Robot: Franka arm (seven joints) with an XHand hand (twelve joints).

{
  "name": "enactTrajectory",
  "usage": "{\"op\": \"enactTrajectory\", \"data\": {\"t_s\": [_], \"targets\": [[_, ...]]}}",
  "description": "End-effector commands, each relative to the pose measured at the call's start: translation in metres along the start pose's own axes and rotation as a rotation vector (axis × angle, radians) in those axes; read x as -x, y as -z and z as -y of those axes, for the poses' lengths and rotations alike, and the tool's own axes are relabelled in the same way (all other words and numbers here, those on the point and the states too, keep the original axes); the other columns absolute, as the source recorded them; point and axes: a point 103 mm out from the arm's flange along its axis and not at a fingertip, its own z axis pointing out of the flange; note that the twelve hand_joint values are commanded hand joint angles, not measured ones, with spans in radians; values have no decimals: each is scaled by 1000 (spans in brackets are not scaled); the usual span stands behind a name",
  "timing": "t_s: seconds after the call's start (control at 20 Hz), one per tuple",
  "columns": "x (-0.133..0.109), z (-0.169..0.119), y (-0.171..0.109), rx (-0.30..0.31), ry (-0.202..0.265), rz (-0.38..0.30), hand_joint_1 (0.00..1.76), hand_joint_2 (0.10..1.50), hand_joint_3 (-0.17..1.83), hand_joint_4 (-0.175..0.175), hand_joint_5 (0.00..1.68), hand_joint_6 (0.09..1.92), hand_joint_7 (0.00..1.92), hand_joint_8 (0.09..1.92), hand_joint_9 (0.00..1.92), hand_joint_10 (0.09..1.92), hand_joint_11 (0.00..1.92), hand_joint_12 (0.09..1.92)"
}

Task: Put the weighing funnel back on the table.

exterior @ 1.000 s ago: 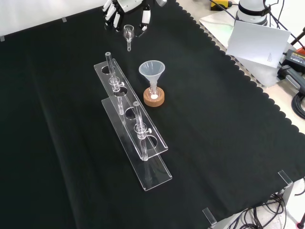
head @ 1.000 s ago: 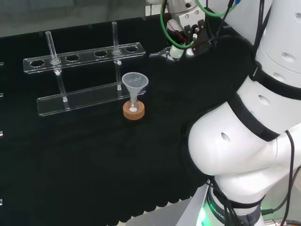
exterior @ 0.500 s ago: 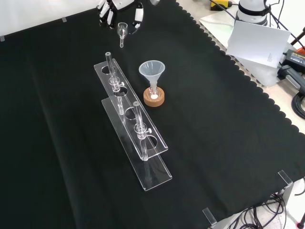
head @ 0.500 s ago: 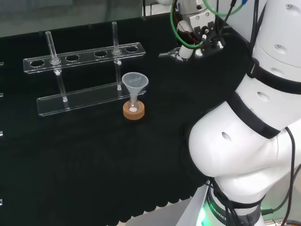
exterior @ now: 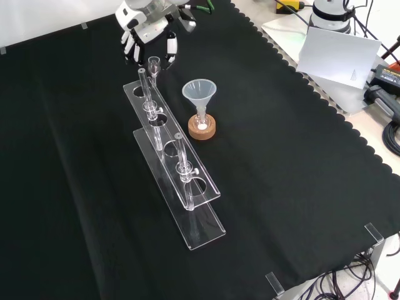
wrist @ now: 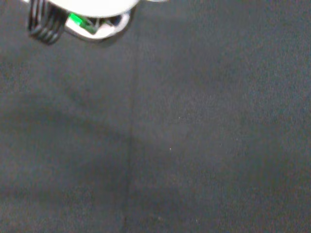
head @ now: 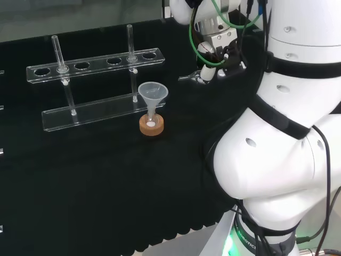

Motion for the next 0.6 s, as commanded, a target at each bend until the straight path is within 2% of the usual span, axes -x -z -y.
{"op": "enactTrajectory", "data": {"t_s": [0.05,0.25,0.6], "targets": [[6,-10,-15,-3,-4,-15,1102,695,623,175,1221,752,480,688,752,537,447,1290],[7,-14,-25,-2,-2,-26,1102,695,623,175,1220,752,480,688,752,537,447,1290],[-4,-33,-45,-4,13,-29,1102,695,623,175,1220,753,480,688,753,536,448,1290]]}}
